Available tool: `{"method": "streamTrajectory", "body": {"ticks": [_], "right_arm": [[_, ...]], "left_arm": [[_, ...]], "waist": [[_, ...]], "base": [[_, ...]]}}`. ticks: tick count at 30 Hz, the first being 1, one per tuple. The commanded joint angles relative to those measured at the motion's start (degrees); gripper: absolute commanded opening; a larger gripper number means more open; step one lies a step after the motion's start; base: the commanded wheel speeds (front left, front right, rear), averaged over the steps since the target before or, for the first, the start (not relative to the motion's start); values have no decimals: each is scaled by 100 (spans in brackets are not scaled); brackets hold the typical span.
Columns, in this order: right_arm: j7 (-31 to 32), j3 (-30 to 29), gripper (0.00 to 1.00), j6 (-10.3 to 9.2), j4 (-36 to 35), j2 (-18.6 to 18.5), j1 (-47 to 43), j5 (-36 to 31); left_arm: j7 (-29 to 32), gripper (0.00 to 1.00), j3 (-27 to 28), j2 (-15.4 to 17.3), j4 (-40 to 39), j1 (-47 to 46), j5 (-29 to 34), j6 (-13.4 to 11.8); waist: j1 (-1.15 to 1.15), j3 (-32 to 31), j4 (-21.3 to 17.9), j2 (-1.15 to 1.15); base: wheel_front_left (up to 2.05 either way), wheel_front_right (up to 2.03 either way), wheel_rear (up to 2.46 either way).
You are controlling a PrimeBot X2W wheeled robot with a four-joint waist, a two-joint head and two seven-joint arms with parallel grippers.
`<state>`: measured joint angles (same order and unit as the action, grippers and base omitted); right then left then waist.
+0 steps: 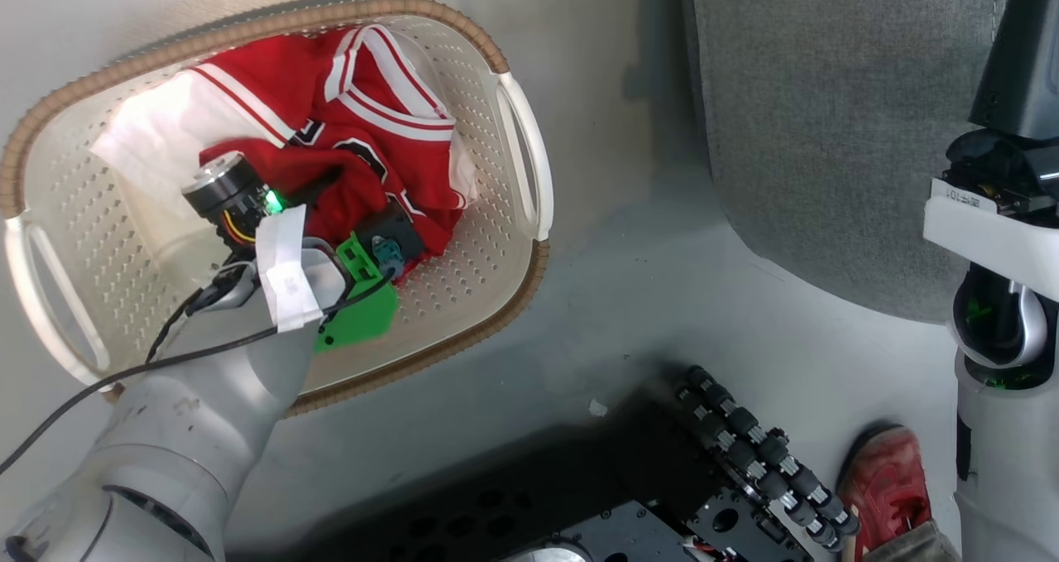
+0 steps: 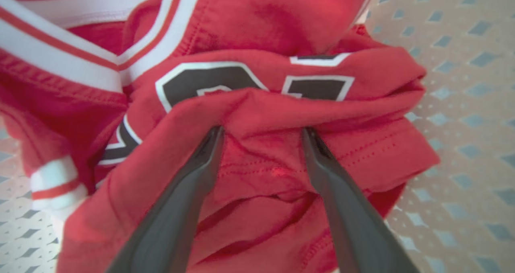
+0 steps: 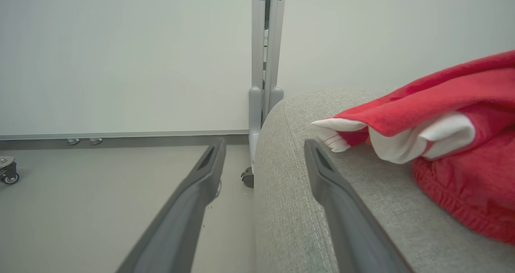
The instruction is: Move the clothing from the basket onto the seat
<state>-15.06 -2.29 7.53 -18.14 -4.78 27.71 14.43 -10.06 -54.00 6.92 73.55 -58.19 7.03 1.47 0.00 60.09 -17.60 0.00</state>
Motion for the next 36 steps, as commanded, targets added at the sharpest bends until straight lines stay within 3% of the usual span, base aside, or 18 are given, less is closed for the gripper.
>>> {"method": "streamTrajectory", "body": {"ticks": [1, 15, 16, 17, 19, 29, 36], "right_arm": [[-15, 5, 100, -8, -81, -3, 93, -9], [-14, -73, 100, -8, -335, 78, 170, 169], [-14, -60, 100, -8, -341, 77, 161, 159], [-14, -51, 100, -8, -345, 78, 156, 154], [-14, -42, 100, -8, -351, 79, 145, 153], [-15, -87, 100, -8, -329, 89, 236, 188], [-14, -167, 100, -8, -247, 35, 209, 149]], "left_arm": [[-51, 100, 16, 98, 13, -110, -79, -19], [-477, 100, -132, 68, -31, -298, -174, -66], [-496, 95, -139, 78, -56, -300, -184, -93], [-506, 55, -145, 87, -96, -304, -177, -109], [-523, 0, -134, 110, -295, -308, -196, -165], [-519, 0, -151, 320, -1348, -125, -431, -326], [-520, 0, 141, 182, -2011, 246, -901, -537]], "waist": [[0, 112, -81, 0], [0, 308, -162, 0], [0, 310, -167, 0], [0, 311, -172, 0], [0, 317, -184, 0], [0, 298, -173, 0], [0, -168, 119, 0]], "base": [[0, 0, 0], [0, 0, 0], [0, 0, 0], [0, 0, 0], [0, 0, 0], [0, 0, 0], [0, 0, 0]]}}
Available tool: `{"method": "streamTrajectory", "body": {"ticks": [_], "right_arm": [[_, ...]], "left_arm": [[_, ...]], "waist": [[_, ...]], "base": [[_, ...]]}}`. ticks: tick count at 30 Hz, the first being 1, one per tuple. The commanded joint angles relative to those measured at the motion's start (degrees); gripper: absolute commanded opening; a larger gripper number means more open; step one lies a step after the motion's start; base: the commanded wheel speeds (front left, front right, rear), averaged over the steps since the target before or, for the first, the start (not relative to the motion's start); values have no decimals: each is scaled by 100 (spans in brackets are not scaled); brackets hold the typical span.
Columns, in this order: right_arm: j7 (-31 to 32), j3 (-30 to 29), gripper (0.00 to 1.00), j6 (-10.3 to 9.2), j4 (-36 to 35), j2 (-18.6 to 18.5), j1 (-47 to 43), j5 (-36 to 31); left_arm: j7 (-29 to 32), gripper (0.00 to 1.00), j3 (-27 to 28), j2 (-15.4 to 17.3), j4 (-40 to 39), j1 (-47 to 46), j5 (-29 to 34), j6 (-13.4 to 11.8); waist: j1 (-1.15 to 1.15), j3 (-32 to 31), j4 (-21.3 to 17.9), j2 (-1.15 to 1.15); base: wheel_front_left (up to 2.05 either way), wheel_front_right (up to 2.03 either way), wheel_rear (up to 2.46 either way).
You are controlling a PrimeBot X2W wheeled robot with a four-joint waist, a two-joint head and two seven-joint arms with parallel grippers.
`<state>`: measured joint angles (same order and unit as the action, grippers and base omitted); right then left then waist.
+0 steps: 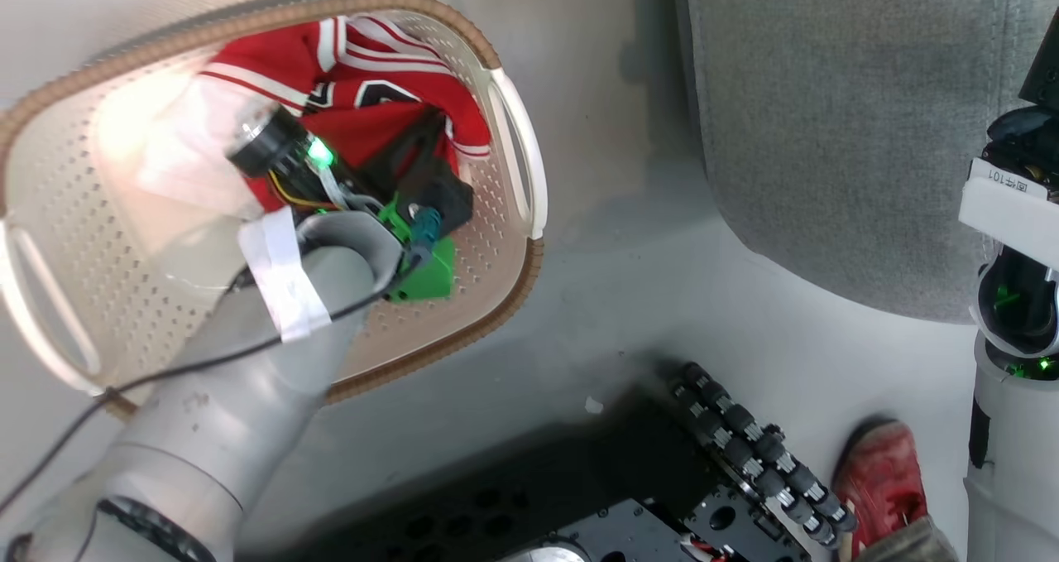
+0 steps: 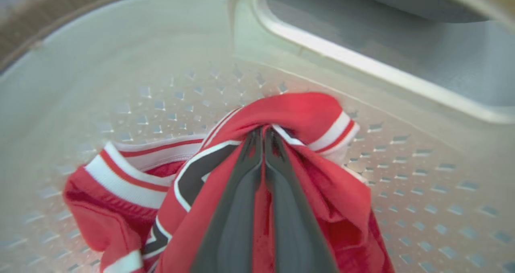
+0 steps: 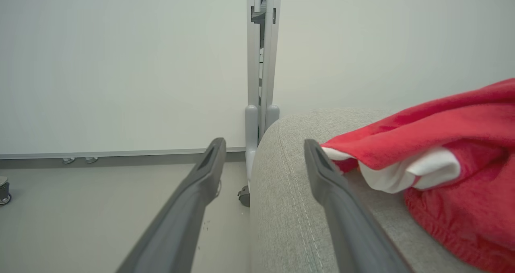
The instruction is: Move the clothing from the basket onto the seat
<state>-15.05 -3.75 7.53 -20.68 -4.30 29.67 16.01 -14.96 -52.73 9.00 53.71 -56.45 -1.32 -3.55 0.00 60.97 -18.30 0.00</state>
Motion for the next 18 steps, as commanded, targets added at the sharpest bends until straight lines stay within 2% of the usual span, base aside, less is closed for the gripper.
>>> {"method": "streamTrajectory", "body": {"ticks": [1, 18], "right_arm": [[-16, -35, 100, -8, 31, -25, -12, -19], [-15, -394, 100, -8, 278, -152, -873, -166]], "left_arm": [[-30, 0, 17, -29, -109, 146, -69, -60], [-30, 0, 695, -194, -1637, 2002, -525, -367]], "waist": [[0, -353, 231, 0], [0, -2436, 838, 0]], "base": [[0, 0, 0], [0, 0, 0]]}}
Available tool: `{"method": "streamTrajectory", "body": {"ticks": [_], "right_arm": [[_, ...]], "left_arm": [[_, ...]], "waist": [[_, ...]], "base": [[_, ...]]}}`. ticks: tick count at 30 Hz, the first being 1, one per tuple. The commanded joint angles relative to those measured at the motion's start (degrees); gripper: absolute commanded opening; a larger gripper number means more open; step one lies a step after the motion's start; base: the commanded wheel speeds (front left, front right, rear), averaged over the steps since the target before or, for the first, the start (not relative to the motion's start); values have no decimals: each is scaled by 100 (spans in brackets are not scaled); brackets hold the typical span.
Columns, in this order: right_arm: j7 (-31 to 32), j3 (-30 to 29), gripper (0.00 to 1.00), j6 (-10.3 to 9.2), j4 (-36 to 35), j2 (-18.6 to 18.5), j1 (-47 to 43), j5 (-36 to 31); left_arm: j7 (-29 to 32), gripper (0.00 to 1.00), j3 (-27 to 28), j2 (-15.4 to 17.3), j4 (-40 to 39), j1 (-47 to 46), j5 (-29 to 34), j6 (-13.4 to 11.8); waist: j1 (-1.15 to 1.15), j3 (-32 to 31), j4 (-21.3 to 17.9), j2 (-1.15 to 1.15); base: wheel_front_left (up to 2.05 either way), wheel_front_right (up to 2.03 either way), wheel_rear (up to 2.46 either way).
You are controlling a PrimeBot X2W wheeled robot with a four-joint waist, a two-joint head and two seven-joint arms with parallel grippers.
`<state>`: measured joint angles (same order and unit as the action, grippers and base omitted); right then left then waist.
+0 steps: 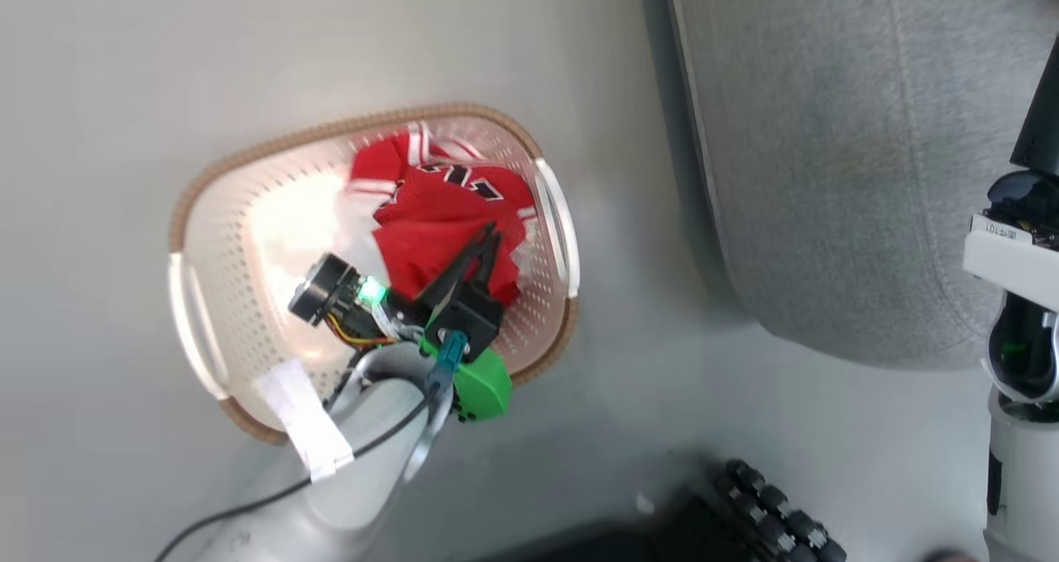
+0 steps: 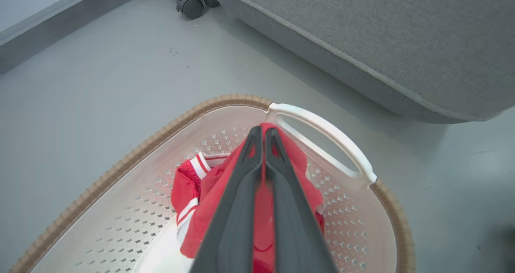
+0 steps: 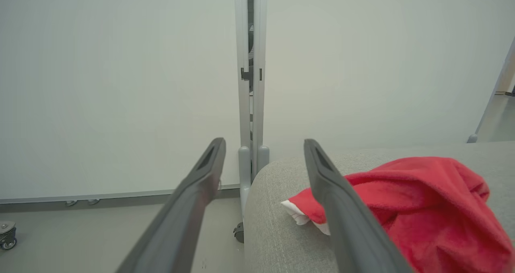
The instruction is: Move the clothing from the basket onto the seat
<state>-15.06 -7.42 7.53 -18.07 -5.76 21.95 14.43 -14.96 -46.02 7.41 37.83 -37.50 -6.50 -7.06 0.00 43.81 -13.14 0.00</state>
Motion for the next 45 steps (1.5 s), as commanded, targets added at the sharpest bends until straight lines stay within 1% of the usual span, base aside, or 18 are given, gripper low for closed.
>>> {"method": "streamTrajectory", "body": {"ticks": [1, 4, 9, 12, 18, 23, 27, 35, 40, 45], "right_arm": [[-14, -29, 100, -8, 50, -12, -168, -29], [-15, -35, 100, -8, 114, -31, -349, -57], [-14, 88, 100, -8, 330, -18, -729, -43], [-15, 206, 100, -8, 439, -51, -954, -71], [-14, 337, 100, -8, 609, -31, -1446, -98], [-14, 391, 100, -8, 689, -21, -1778, -90], [-14, 466, 100, -8, 776, -5, -1986, -89], [-14, 691, 100, -8, 906, -41, -2236, -14], [-14, 967, 100, -6, 1017, -135, -2339, 9], [-14, 1329, 100, -6, 1095, -204, -2390, 57]], "left_arm": [[-30, 0, 62, -50, -152, 218, 12, -14], [-30, 0, 187, -77, -415, 516, 29, -31], [-30, 0, 649, -130, -1010, 1075, -46, -151], [-30, 0, 875, -154, -1413, 1397, 0, -171], [-31, 0, 1245, -200, -2331, 1954, 122, -87], [-31, 0, 1538, -281, -3001, 2257, 135, 41], [-26, 0, 1670, -359, -3359, 2375, 164, 167], [-25, 0, 1899, -425, -3877, 2245, 93, 400], [-25, 0, 1855, -448, -4042, 2131, 52, 554], [-25, 0, 1665, -451, -4128, 2061, -109, 616]], "waist": [[0, -870, 357, 0], [0, -1261, 445, 0], [0, -2045, 540, 0], [0, -2480, 574, 0], [0, -3321, 600, 0], [0, -3822, 617, 0], [0, -4139, 616, 0], [0, -4368, 638, 0], [0, -4452, 631, 0], [0, -4468, 635, 0]], "base": [[0, 0, 0], [0, 0, 0], [0, 0, 0], [0, 0, 0], [0, 0, 0], [0, 0, 0], [0, 0, 0], [0, 0, 0], [0, 0, 0], [0, 0, 0]]}}
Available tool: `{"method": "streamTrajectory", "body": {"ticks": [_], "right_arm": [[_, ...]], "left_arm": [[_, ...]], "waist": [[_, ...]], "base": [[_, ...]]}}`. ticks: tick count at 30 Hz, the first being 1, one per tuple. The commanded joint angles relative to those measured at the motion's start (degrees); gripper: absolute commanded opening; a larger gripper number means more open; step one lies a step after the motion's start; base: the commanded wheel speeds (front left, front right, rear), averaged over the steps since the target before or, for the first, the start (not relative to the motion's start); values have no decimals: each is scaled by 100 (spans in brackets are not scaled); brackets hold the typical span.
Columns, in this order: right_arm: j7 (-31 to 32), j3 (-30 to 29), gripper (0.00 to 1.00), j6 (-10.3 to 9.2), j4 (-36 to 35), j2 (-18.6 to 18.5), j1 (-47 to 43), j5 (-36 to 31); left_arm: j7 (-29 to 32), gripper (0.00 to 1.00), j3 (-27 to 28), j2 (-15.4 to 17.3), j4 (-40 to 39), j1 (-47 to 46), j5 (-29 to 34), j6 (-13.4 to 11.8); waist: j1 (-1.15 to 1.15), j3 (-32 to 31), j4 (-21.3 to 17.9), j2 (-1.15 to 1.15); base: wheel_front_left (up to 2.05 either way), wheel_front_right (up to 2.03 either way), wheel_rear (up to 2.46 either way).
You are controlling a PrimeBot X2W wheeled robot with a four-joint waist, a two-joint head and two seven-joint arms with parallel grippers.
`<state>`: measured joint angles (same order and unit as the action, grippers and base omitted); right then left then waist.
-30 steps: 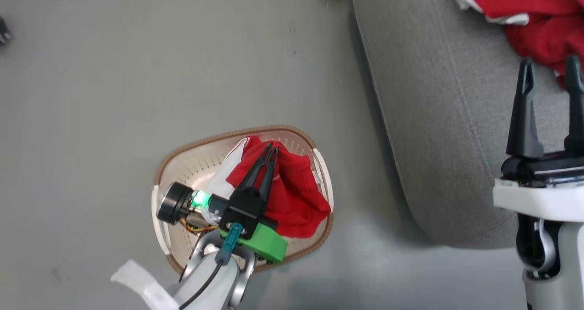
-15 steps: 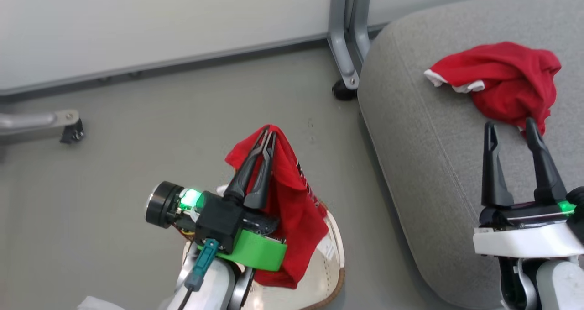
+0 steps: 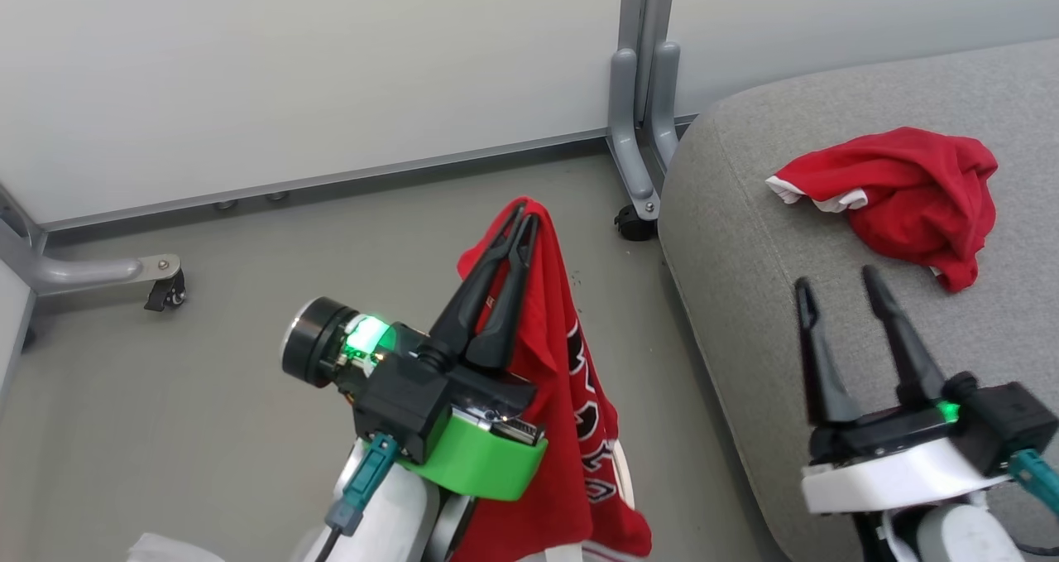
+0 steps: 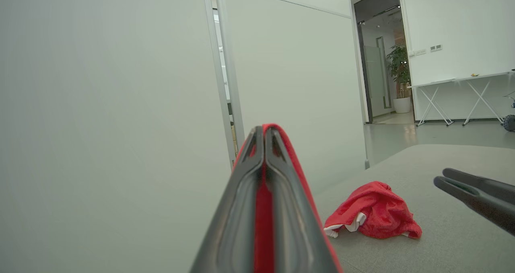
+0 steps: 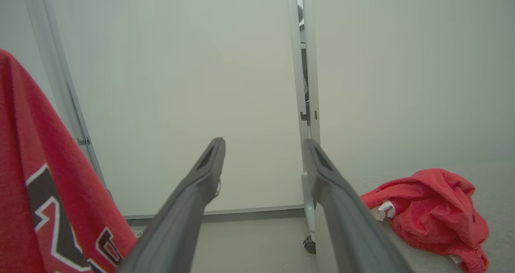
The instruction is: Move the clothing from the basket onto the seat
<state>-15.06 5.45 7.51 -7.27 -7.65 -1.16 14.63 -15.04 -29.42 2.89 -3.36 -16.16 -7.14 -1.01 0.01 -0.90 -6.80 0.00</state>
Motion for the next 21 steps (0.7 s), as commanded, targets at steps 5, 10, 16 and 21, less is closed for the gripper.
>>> {"method": "streamTrajectory", "body": {"ticks": [5, 10, 16, 21], "right_arm": [[-14, 926, 100, -3, 94, -186, 137, 227], [-14, 1812, 100, -2, 265, -313, 407, 511], [-14, 2498, 100, -3, 634, -320, 733, 1063], [-14, 2846, 100, -2, 1289, -422, 830, 1379]], "left_arm": [[-17, 0, -257, 0, 42, -216, -239, 78], [-17, 0, -518, 0, -13, -404, -444, 57], [-17, 0, -865, 0, -71, -631, -607, -14], [-17, 0, -1130, 0, -141, -777, -723, -97]], "waist": [[-1, 16, 21, 0], [-1, 9, 71, 0], [-1, 21, 154, 0], [-1, 63, 218, 0]], "base": [[0, 0, 0], [0, 0, 0], [0, 0, 0], [0, 0, 0]]}}
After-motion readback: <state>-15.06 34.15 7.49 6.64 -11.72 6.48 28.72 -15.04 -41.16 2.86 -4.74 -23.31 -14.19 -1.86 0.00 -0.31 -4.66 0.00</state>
